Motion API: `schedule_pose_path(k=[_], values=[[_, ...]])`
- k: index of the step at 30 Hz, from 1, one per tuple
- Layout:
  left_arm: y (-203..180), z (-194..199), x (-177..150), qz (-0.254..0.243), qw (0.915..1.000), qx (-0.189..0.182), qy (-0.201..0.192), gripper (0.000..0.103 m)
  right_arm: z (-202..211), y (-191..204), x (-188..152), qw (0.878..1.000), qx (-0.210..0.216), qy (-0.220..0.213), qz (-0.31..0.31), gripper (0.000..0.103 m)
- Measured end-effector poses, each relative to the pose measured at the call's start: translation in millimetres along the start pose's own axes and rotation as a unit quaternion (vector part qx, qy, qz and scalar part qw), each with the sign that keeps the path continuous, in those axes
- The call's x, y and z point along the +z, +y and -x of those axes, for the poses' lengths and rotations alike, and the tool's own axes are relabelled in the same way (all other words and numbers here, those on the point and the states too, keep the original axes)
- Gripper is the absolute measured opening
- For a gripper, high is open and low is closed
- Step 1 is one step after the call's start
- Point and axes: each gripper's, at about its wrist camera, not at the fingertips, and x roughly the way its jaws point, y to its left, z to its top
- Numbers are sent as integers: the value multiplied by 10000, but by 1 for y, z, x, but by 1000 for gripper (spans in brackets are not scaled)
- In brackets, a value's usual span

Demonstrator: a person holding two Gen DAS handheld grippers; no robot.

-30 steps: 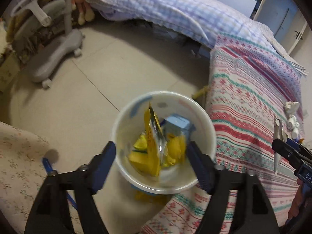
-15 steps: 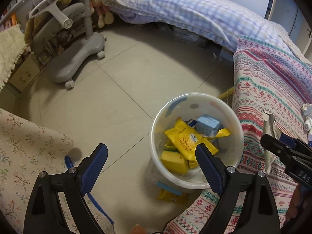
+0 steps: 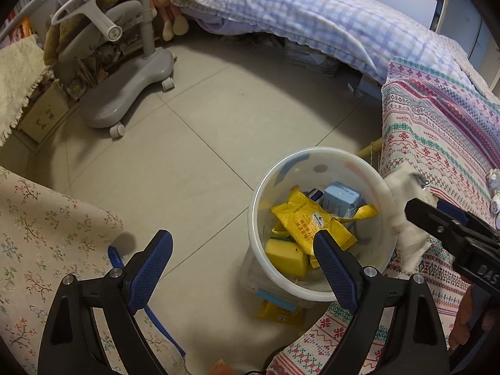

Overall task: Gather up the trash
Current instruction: 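Carry both wrappers over the wastebasket and release them from both grippers, then move both grippers back over the bed toward the bottles and box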

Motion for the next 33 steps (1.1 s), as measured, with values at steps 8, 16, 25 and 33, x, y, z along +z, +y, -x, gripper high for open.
schedule_pose_path(k=[8, 16, 25, 33], values=[[-12, 5, -1, -70, 9999, -73, -1, 93, 23, 2, 2, 9997, 142, -186, 30, 77], [-55, 17, 0, -273, 9987, -427, -5, 93, 73, -32, -6, 9984, -402, -408, -17, 81], [-151, 44, -5, -744, 9920, -1010, -139, 101, 149, -119, -27, 9862, -1307, -868, -526, 95], [-229, 54, -12, -1094, 9842, -1390, -68, 102, 194, -207, -58, 9708, -1903, -923, -1130, 96]])
